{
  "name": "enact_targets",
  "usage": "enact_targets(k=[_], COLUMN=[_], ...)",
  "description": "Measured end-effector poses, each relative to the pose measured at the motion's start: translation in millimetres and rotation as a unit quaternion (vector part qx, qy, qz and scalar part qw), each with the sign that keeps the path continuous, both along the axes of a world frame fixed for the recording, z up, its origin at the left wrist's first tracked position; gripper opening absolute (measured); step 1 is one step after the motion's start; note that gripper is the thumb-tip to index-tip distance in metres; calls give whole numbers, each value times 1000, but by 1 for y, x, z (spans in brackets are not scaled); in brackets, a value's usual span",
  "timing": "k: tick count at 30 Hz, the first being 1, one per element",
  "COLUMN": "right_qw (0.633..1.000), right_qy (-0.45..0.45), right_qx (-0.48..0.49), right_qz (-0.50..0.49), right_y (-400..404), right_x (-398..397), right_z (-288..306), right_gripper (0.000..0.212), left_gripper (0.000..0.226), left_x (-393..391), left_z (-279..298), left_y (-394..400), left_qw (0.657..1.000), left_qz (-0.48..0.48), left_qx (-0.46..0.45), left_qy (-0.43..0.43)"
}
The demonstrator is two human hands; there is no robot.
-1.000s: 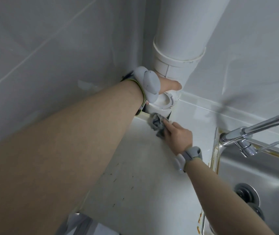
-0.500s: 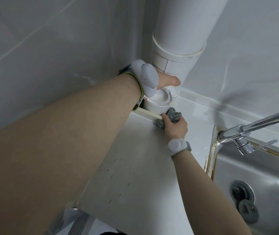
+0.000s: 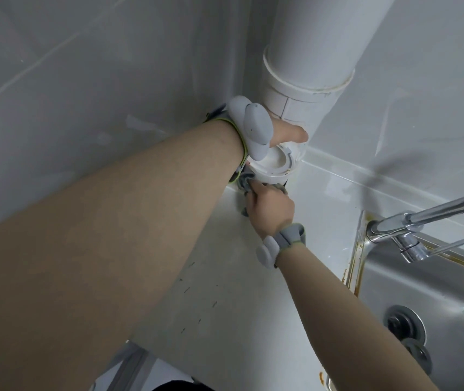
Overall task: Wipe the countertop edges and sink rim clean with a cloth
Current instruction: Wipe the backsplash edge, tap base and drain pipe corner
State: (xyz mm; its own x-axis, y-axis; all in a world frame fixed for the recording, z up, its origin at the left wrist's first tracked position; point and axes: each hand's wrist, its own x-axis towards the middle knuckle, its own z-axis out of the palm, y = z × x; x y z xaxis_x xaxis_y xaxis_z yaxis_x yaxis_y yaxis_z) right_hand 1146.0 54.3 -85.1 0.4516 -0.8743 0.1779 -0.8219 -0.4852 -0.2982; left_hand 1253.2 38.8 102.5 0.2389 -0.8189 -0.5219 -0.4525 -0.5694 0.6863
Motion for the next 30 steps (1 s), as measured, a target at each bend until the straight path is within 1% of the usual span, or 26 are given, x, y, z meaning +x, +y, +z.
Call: enact_targets(k=[2, 6, 9, 13, 17, 21, 23, 27, 28, 30], right_qw=[996, 988, 982, 974, 962, 950, 943, 938, 937, 935], right_qy=[73, 99, 143, 153, 184, 230, 258, 270, 272, 284], right_qx=[27, 52, 80, 141, 182, 178, 165, 159, 154, 143], right_qz=[47, 102, 99, 87, 92, 117, 132, 149, 154, 158], right_y=[-9, -15, -13, -16, -18, -24, -25, -24, -25, -27], right_x=[6, -16, -47, -53, -43, -41, -42, -41, -40, -36], right_z=[2, 11, 16, 22, 29, 35, 37, 38, 40, 47], right_gripper=[22, 28, 38, 49, 57, 55, 59, 66, 64, 50], left_gripper=[49, 50, 50, 36, 54, 54, 51, 43, 45, 53], left_x=[-1, 0, -1, -6, -10, -9, -10, -12, -13, -17], left_z=[0, -1, 2, 7, 11, 8, 5, 11, 12, 15], left_y=[-1, 0, 2, 2, 3, -1, -3, 1, 1, 4], left_qw=[1000, 1000, 1000, 999, 999, 998, 998, 997, 997, 997], left_qz=[-4, -1, -6, -24, -14, -27, -29, -31, -24, -13], left_qx=[-2, -12, -13, -28, -22, -11, -8, -16, -19, -17], left_qy=[7, 6, 0, -35, -36, -50, -53, -73, -69, -68])
